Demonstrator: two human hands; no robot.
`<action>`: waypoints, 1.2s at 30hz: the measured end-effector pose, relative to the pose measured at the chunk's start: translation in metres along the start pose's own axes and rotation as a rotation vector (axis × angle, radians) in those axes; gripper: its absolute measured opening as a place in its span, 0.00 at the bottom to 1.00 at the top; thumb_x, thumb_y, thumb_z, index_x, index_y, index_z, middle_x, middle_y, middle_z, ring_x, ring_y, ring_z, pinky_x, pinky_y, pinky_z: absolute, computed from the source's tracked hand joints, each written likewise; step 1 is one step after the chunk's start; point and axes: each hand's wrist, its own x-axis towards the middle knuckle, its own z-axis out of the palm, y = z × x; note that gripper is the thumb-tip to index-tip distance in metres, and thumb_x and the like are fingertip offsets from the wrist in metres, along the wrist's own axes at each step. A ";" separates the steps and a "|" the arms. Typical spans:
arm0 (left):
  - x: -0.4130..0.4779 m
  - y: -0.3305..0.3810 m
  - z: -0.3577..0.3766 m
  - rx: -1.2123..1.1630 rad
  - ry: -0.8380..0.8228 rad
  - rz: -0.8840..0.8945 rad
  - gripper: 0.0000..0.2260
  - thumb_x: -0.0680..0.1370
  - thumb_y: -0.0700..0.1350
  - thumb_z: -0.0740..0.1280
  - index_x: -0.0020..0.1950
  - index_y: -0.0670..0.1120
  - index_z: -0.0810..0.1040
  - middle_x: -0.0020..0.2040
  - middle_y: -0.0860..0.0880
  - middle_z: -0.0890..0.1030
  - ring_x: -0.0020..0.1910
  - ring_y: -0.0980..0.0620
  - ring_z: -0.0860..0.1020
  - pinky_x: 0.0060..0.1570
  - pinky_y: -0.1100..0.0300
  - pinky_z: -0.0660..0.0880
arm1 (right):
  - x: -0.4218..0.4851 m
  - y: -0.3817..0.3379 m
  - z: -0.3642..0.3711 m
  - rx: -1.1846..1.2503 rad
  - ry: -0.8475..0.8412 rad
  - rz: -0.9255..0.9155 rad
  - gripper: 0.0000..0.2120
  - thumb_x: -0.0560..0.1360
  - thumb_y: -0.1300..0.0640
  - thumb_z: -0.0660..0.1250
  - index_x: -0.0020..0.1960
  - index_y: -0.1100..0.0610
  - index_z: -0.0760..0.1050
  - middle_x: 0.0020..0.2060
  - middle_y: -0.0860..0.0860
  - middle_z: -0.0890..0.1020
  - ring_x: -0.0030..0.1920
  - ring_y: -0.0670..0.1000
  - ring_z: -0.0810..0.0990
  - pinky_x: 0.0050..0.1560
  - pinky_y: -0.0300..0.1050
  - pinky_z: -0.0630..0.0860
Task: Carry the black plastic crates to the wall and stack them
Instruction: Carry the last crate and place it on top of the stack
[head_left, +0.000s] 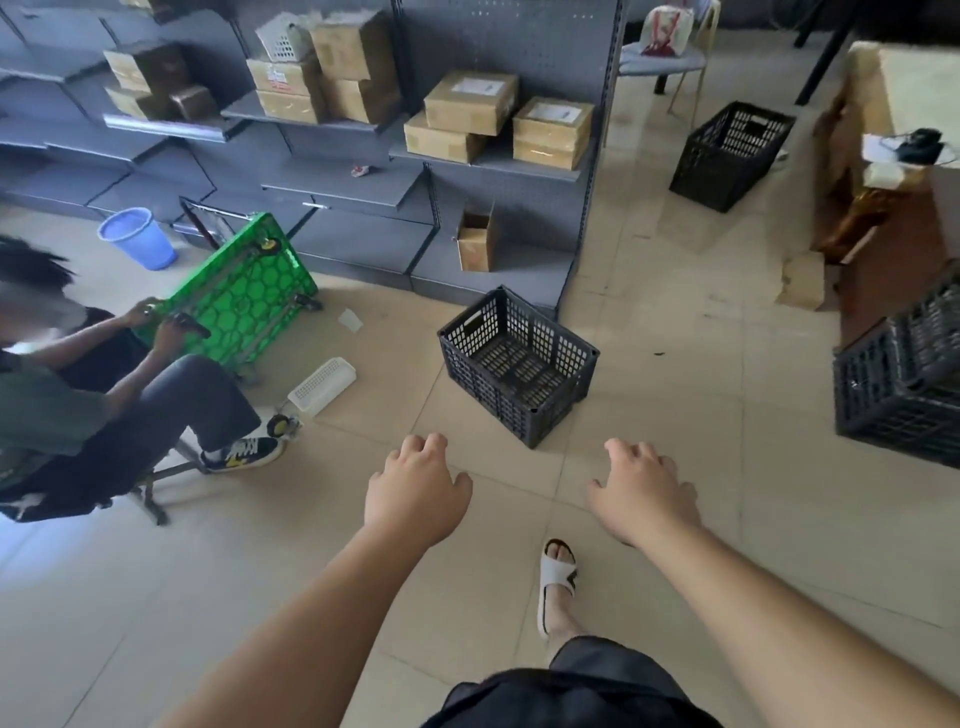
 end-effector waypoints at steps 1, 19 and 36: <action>0.019 0.004 -0.005 0.010 -0.003 -0.001 0.24 0.81 0.57 0.58 0.74 0.50 0.67 0.70 0.47 0.71 0.69 0.43 0.70 0.61 0.47 0.70 | 0.019 -0.004 -0.005 0.009 0.002 0.007 0.20 0.78 0.44 0.59 0.68 0.50 0.67 0.66 0.53 0.71 0.67 0.58 0.68 0.61 0.58 0.69; 0.283 0.038 -0.095 -0.071 -0.145 -0.087 0.27 0.80 0.58 0.59 0.78 0.52 0.64 0.74 0.48 0.68 0.71 0.44 0.69 0.62 0.48 0.73 | 0.269 -0.098 -0.091 0.085 -0.071 0.072 0.22 0.78 0.42 0.58 0.69 0.49 0.66 0.66 0.52 0.72 0.67 0.58 0.69 0.61 0.57 0.70; 0.532 -0.002 -0.146 0.127 -0.319 0.177 0.27 0.79 0.56 0.60 0.77 0.50 0.65 0.73 0.46 0.70 0.70 0.42 0.70 0.62 0.46 0.73 | 0.403 -0.203 -0.081 0.318 -0.197 0.524 0.25 0.80 0.43 0.58 0.73 0.53 0.63 0.68 0.56 0.70 0.66 0.61 0.71 0.62 0.58 0.72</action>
